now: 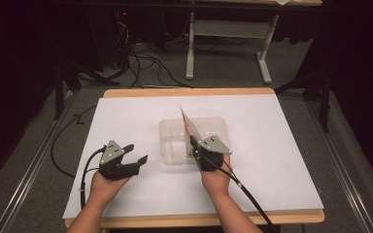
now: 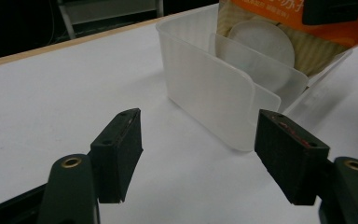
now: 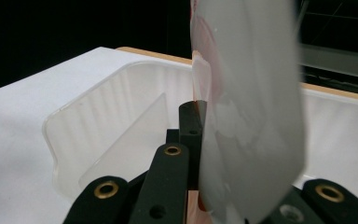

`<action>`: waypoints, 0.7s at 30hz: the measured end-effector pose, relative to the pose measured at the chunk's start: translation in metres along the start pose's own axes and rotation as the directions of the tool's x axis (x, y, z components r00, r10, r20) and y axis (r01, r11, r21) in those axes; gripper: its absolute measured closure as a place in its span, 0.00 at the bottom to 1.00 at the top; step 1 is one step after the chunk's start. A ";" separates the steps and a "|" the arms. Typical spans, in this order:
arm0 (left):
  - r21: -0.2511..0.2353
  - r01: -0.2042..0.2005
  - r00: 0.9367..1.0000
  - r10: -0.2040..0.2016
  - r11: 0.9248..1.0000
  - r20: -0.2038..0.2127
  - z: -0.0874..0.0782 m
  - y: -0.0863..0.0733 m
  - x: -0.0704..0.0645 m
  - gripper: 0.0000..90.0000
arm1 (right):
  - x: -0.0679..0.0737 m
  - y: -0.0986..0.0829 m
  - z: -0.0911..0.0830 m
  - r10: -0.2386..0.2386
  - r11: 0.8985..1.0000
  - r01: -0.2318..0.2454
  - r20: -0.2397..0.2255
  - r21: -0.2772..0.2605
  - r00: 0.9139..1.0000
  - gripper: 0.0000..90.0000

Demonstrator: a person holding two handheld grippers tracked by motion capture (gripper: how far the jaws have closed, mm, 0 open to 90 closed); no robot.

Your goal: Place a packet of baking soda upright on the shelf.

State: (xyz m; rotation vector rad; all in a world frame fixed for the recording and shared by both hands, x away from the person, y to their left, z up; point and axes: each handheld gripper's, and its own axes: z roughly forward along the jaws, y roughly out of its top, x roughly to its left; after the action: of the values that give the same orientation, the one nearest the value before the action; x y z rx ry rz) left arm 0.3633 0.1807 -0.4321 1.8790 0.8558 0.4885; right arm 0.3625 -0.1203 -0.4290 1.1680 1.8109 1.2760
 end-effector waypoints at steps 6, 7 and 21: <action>0.003 -0.003 1.000 0.003 1.000 0.006 0.001 0.000 -0.001 0.36 | 0.002 -0.002 -0.001 -0.001 1.000 0.001 0.003 0.004 1.000 0.99; 0.000 0.000 1.000 0.000 1.000 0.009 0.000 0.000 -0.001 0.36 | 0.002 -0.002 0.000 0.000 1.000 0.000 0.003 0.008 1.000 0.98; -0.012 0.009 1.000 -0.009 1.000 0.002 0.001 0.000 0.003 0.36 | -0.002 0.005 -0.001 -0.011 1.000 0.012 -0.048 0.023 0.999 0.54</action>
State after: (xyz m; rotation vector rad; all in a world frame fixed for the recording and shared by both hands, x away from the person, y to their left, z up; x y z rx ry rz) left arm 0.3658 0.1819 -0.4323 1.8640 0.8582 0.4848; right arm 0.3644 -0.1219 -0.4238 1.1468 1.8692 1.2895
